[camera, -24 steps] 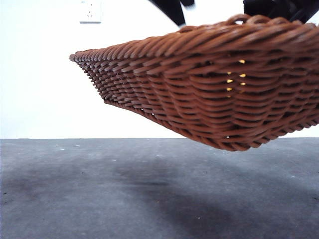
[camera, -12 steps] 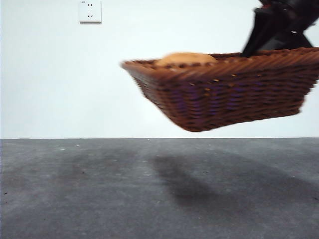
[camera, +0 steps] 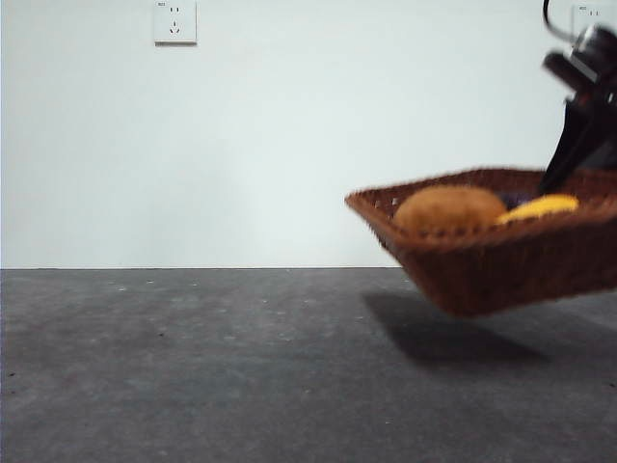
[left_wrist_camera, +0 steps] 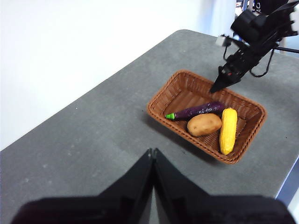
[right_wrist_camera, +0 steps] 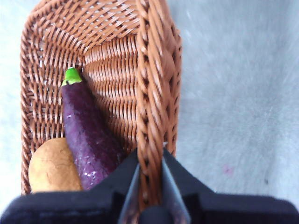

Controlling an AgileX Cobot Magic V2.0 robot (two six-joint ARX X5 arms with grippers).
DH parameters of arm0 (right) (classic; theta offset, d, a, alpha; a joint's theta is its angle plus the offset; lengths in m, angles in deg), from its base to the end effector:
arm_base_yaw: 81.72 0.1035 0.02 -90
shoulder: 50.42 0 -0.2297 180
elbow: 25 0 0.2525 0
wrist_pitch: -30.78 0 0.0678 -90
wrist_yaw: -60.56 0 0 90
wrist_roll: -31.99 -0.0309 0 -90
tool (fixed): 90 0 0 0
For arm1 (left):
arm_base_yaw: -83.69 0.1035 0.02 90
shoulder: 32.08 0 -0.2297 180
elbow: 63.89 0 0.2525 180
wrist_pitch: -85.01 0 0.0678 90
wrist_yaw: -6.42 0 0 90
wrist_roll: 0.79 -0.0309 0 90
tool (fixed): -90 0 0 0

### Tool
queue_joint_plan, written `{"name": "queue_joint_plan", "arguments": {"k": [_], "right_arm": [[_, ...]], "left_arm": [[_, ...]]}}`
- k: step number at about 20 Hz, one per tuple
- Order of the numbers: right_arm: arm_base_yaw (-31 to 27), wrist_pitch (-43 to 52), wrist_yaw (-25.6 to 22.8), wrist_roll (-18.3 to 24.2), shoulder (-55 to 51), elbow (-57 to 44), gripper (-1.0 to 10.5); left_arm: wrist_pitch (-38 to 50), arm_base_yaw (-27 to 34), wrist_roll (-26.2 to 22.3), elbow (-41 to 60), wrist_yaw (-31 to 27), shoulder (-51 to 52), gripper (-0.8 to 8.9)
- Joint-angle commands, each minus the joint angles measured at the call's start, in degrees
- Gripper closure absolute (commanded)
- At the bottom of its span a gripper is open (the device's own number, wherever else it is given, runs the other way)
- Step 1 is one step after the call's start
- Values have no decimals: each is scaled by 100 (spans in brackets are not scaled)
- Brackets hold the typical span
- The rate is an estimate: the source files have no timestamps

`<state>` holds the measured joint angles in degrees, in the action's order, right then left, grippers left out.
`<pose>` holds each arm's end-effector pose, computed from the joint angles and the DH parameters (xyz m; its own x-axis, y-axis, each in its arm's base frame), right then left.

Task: Help me put the vegetables on the table into the basket

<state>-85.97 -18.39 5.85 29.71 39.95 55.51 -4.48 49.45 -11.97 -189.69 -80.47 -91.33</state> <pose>0.3186 -0.0058 0.2102 0.4617 0.5450 -0.6999 -0.2018 0.8328 0.5154 0.0767 -0.0542 0.4941 0.7297 -0.5622 -0.3892 0.6542 0.7397 0.1578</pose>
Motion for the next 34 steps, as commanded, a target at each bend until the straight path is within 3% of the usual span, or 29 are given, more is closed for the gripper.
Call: {"name": "queue_joint_plan", "arguments": {"k": [1, 9, 14, 18, 20, 21, 24, 25, 29, 34], "right_arm": [[-4, 321, 59, -2, 306, 63, 957], [-632, 326, -192, 321, 798, 315, 957], [-614, 232, -299, 557, 1342, 315, 957], [-616, 295, -922, 713, 1473, 315, 956], [-616, 402, -811, 708, 1473, 315, 944], [-614, 450, -717, 704, 1473, 315, 934], [-616, 553, -673, 684, 1473, 317, 661], [-616, 577, -671, 684, 1473, 317, 621], [-623, 319, -634, 686, 1353, 540, 622], [-627, -999, -481, 686, 127, 1069, 636]], "left_arm": [[24, 11, 116, 33, -20, 17, 821], [22, 11, 111, 42, -20, 22, 821], [22, 11, 114, 98, -20, 22, 821], [22, 11, 111, 98, -17, 22, 821], [22, 11, 111, 98, -17, 11, 821], [22, 11, 111, 98, -17, 11, 821], [22, 11, 111, 98, -17, 0, 821], [22, 11, 111, 98, -17, 0, 821], [22, 11, 114, 98, -17, -15, 821], [22, 11, 111, 98, -17, -50, 821]]}}
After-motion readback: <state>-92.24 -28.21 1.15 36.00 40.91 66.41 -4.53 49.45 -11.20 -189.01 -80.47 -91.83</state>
